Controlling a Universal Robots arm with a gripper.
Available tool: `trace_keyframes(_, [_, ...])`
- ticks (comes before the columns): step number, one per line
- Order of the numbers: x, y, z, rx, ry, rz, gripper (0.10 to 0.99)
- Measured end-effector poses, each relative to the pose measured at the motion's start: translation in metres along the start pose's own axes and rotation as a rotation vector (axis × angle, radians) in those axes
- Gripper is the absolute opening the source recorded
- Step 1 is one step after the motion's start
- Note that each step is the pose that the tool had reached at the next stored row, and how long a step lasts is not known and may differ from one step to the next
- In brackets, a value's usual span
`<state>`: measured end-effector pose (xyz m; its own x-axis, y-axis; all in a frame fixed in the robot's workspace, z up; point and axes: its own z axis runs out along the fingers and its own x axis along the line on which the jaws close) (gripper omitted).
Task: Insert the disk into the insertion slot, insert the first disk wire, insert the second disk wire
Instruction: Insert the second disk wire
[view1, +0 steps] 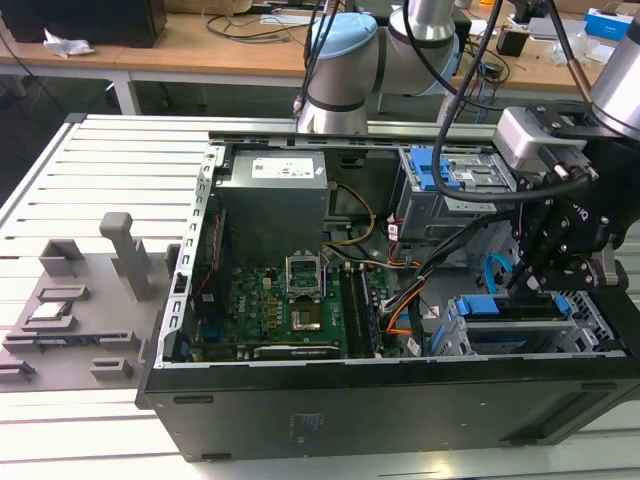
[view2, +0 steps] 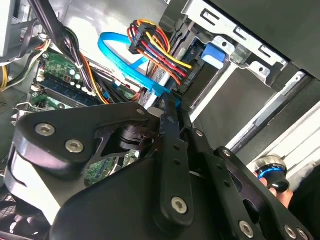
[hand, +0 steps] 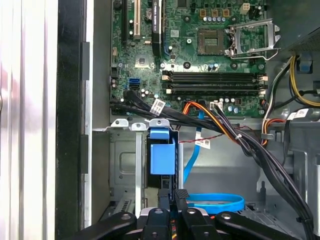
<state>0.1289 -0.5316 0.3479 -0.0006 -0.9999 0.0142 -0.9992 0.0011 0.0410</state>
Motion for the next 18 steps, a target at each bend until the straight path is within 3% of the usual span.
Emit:
trace_keyframes(1, [0.0009,0.0000,0.0003,0.000,-0.0151,-0.001,0.161])
trace_keyframes(2, [0.0018,0.0000,0.0005,0.000,-0.0201,-0.001,0.161])
trace_keyframes(5, [0.0058,0.0000,0.0007,0.000,-0.0205,-0.001,0.161])
trace_keyframes(12, [0.0061,0.0000,0.0012,0.000,-0.0299,-0.001,0.161])
trace_keyframes(18, [0.0064,-0.0001,0.0028,0.000,-0.0314,-0.001,0.161])
